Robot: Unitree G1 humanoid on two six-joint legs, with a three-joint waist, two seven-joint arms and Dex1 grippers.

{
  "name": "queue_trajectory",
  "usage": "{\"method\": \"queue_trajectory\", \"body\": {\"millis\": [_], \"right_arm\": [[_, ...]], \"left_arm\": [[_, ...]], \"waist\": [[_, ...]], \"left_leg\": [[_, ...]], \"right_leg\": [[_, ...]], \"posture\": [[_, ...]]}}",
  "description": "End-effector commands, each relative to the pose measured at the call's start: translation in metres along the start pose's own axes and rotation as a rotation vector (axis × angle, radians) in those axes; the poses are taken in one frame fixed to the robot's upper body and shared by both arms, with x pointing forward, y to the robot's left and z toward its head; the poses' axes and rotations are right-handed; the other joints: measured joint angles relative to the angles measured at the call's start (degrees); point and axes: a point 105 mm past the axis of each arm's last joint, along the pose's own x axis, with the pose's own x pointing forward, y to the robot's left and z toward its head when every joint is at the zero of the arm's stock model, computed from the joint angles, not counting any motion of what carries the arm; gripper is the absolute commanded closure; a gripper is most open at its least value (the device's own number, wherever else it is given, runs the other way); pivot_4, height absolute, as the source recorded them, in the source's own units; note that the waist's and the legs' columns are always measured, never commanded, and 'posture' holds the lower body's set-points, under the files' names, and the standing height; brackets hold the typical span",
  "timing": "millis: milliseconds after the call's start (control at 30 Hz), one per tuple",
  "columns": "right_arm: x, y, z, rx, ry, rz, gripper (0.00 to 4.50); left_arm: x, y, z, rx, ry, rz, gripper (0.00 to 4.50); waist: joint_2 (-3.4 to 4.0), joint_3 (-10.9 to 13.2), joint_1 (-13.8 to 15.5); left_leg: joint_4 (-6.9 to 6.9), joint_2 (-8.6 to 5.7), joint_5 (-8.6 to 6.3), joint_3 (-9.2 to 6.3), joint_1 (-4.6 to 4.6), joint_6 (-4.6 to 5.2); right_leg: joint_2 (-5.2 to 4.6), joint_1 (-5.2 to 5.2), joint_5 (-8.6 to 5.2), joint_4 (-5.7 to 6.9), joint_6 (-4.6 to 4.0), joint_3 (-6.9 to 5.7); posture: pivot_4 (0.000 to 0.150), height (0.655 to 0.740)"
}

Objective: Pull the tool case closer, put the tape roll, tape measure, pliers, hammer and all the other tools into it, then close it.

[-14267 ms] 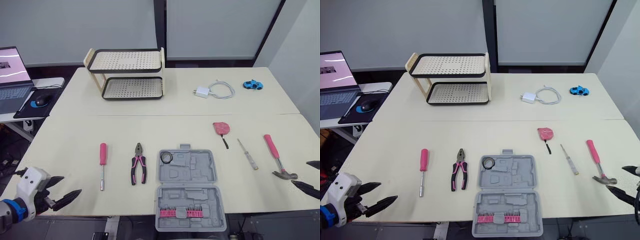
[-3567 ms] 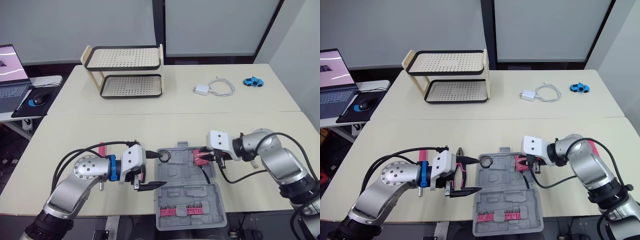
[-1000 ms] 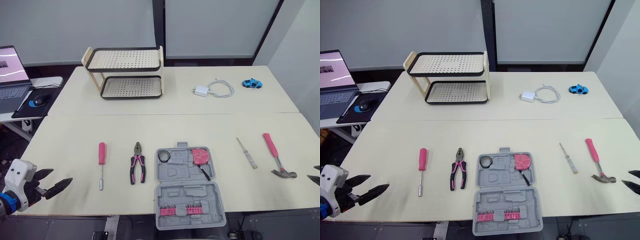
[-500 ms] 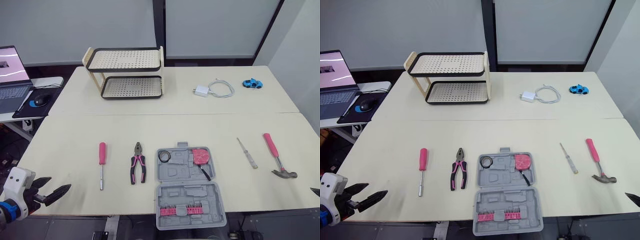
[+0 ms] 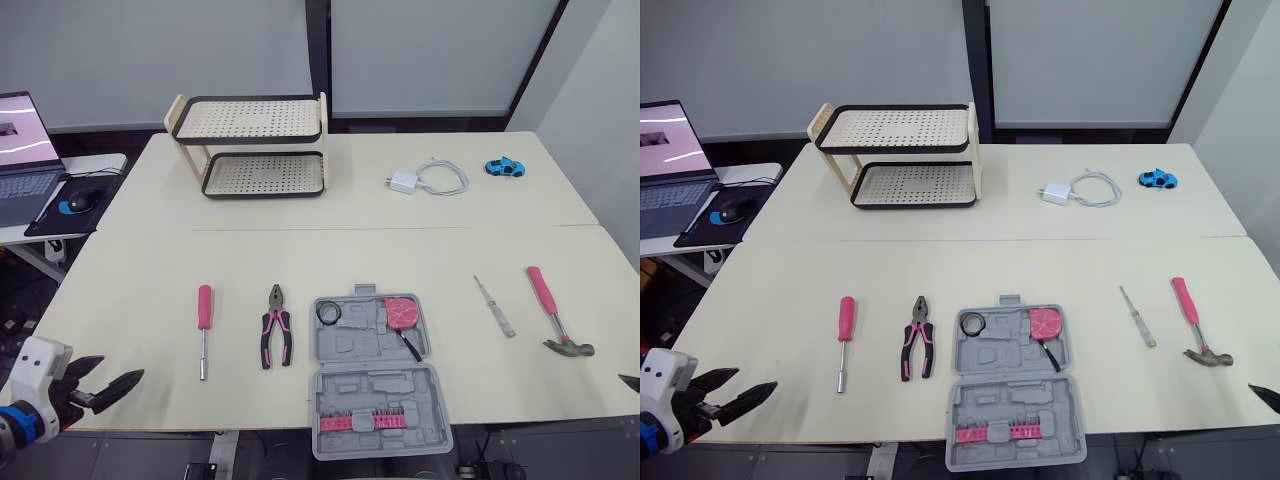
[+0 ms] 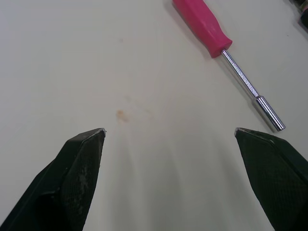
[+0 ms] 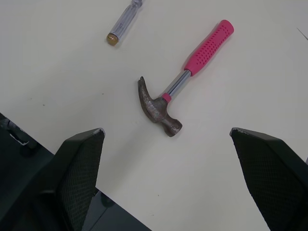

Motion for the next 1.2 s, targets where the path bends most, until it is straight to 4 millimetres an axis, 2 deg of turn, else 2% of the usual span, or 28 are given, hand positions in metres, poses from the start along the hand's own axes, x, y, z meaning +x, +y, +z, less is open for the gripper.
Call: {"method": "queue_trajectory", "body": {"millis": [33, 367, 467, 533, 633, 733, 833, 1067, 1200], "right_arm": [[-0.001, -0.006, 0.008, -0.051, -0.008, -0.013, 0.02], [0.001, -0.01, 0.009, -0.061, -0.01, -0.016, 0.02], [0.001, -0.009, 0.022, -0.092, -0.041, 0.001, 0.02], [0.002, -0.006, 0.038, -0.121, -0.082, 0.023, 0.02], [0.008, 0.01, 0.086, -0.223, -0.204, 0.13, 0.02], [0.014, 0.032, 0.129, -0.29, -0.295, 0.257, 0.02], [0.02, 0.061, 0.163, -0.339, -0.378, 0.415, 0.02], [0.039, 0.101, 0.224, -0.366, -0.567, 0.68, 0.02], [0.052, 0.105, 0.244, -0.374, -0.595, 0.736, 0.02]], "left_arm": [[-0.003, -0.003, 0.014, 0.032, -0.047, -0.013, 0.0], [-0.005, -0.017, 0.014, 0.022, -0.058, -0.033, 0.0], [-0.006, -0.021, 0.011, 0.014, -0.054, -0.034, 0.0], [-0.007, -0.023, 0.01, 0.008, -0.054, -0.033, 0.0], [-0.006, -0.03, 0.008, -0.003, -0.055, -0.038, 0.0], [-0.003, -0.039, 0.008, -0.009, -0.068, -0.046, 0.0], [0.002, -0.053, 0.015, -0.027, -0.105, -0.067, 0.0], [0.015, -0.091, 0.031, -0.068, -0.181, -0.105, 0.0], [0.023, -0.114, 0.042, -0.095, -0.239, -0.102, 0.0]], "waist": [[0.0, 0.0, 0.0], [0.01, 0.0, 0.0], [0.01, 0.0, 0.0], [0.05, 0.0, 0.0], [0.14, 0.0, -0.1], [0.14, 0.0, -0.2], [0.12, 0.0, 0.0], [-0.05, 0.0, 0.5], [-0.06, 0.0, 0.6]], "left_leg": [[0.0, 0.0, 0.0, 0.0, 0.0, 0.0], [0.0, 0.0, 0.0, 0.01, 0.05, 0.0], [0.0, 0.0, 0.0, 0.0, 0.09, 0.0], [0.0, 0.01, 0.0, -0.01, 0.13, 0.0], [0.0, 0.02, 0.0, 0.01, 0.14, 0.0], [0.0, 0.09, 0.0, 0.02, 0.21, 0.0], [0.0, 0.1, 0.0, -0.09, 0.21, 0.0], [0.06, 0.02, -0.03, -0.15, 0.13, 0.04], [0.05, 0.06, -0.03, -0.15, 0.13, 0.03]], "right_leg": [[0.0, 0.01, 0.0, 0.0, 0.0, 0.0], [0.0, 0.1, 0.0, -0.04, 0.0, 0.0], [0.0, 0.16, 0.0, -0.06, 0.0, -0.01], [0.0, 0.19, 0.0, -0.07, -0.01, -0.03], [0.0, 0.21, -0.01, -0.08, 0.0, -0.01], [0.03, 0.26, -0.01, -0.08, 0.0, -0.01], [0.04, 0.4, -0.01, -0.27, -0.01, -0.13], [-0.04, 0.54, 0.07, -0.63, 0.08, -0.18], [-0.01, 0.51, 0.09, -0.65, 0.04, -0.19]], "posture": [[0.15, 0.74], [0.15, 0.74], [0.15, 0.74], [0.15, 0.74], [0.15, 0.74], [0.15, 0.74], [0.15, 0.74], [0.15, 0.74], [0.15, 0.74]]}}
